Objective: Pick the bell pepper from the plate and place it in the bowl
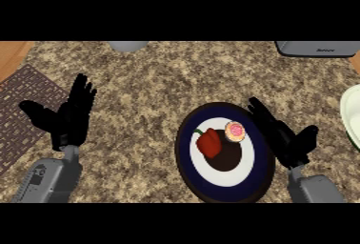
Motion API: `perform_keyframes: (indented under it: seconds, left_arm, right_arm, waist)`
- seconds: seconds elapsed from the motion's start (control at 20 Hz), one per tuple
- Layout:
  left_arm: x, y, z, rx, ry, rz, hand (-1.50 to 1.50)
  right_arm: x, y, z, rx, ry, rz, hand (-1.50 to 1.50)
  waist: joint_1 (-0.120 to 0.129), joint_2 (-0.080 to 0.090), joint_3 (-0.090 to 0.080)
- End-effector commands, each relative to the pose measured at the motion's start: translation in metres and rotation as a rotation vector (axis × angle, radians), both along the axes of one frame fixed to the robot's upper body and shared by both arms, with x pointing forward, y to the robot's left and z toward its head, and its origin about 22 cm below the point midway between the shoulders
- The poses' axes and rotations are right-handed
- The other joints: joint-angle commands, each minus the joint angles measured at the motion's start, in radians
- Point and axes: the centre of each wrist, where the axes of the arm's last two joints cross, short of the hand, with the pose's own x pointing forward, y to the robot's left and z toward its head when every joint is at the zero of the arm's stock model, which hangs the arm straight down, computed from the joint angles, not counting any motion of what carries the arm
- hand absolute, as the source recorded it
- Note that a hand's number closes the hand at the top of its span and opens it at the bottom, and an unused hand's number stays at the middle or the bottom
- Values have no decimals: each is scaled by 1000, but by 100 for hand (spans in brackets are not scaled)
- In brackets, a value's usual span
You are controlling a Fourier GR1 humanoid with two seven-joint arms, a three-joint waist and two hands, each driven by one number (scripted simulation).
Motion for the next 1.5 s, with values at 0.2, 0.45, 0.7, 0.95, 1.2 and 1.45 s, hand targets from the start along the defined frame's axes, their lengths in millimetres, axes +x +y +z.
perform_keyframes:
  seconds: [0.2,0.45,0.7,0.95,1.2,1.45]
  left_arm:
    - [1,34,19,293,-63,-28,0]
    - [-15,55,8,341,-9,-11,0]
    - [-19,57,26,349,-33,-7,0]
    - [-15,59,13,346,-44,-18,0]
    - [-30,59,22,345,-50,-47,0]
    - [-25,56,30,338,-50,-47,0]
  right_arm:
    - [41,39,144,-89,-629,361,150]
    - [27,-21,130,-728,-493,-18,-150]
    - [-57,4,95,-728,-624,129,-150]
    - [-82,10,120,-789,-594,44,-150]
    - [-47,16,170,-811,-575,54,-150]
    - [-18,46,217,-890,-565,123,-150]
  waist:
    - [32,-7,13]
    - [-38,-14,9]
    - [-43,-3,12]
    - [-22,6,11]
    - [-5,7,11]
    - [2,8,10]
